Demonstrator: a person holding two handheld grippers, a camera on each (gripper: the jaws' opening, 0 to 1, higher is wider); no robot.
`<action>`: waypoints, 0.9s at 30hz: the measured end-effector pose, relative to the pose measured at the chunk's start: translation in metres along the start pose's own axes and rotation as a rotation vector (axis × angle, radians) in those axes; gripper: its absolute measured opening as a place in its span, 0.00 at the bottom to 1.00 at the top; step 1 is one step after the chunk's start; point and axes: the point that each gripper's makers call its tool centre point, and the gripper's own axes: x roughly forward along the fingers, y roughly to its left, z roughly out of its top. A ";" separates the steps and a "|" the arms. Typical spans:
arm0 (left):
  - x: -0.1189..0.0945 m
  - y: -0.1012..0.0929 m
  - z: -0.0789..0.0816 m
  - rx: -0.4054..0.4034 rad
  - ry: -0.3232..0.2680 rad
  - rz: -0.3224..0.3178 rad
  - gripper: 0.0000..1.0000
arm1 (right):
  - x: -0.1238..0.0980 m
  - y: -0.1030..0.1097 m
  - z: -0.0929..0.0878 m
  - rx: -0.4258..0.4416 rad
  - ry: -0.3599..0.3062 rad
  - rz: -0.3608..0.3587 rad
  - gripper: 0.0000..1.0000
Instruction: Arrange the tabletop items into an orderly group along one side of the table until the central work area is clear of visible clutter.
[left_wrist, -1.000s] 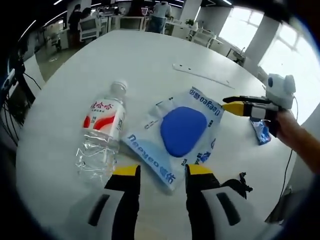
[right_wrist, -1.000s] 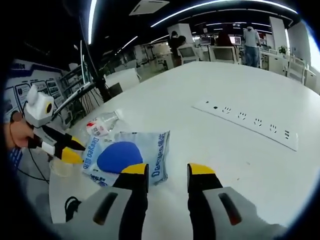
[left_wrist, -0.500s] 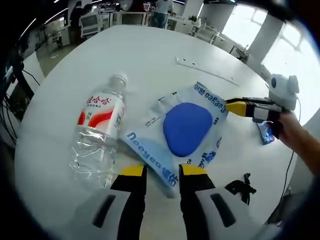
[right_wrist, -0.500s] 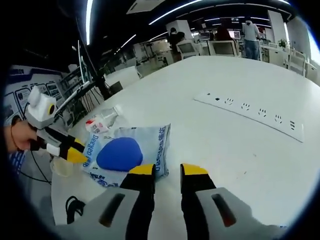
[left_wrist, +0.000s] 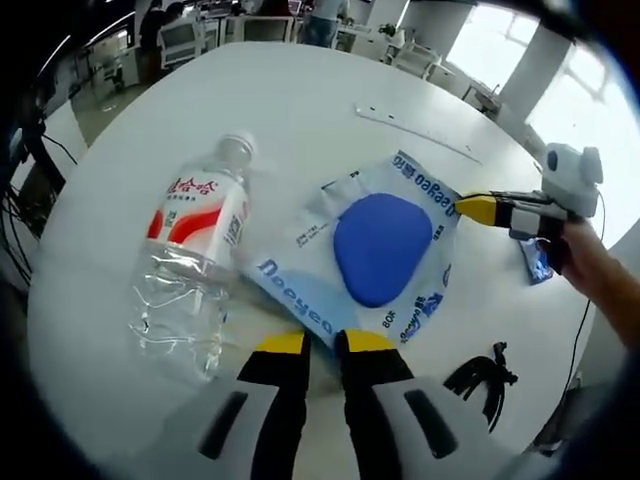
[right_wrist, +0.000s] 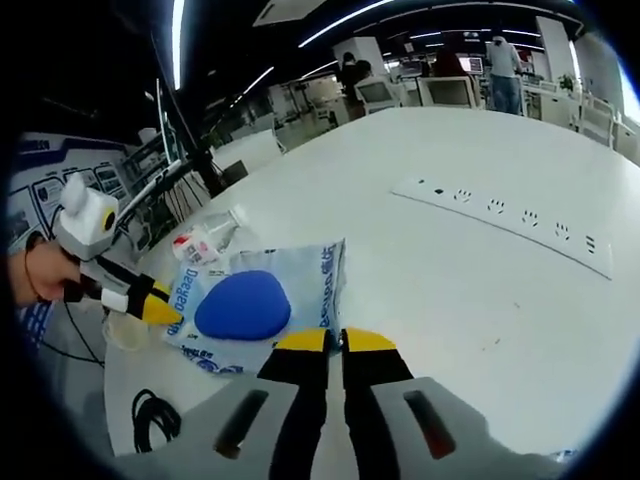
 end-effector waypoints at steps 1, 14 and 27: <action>0.001 0.001 0.000 -0.003 0.001 -0.001 0.08 | 0.000 0.000 0.000 0.000 -0.001 0.001 0.01; 0.000 -0.007 0.005 0.022 -0.014 -0.030 0.00 | -0.007 -0.001 -0.001 -0.021 -0.001 -0.006 0.00; -0.003 -0.017 0.012 0.045 -0.035 -0.059 0.00 | -0.024 0.000 0.006 -0.022 -0.034 -0.030 0.00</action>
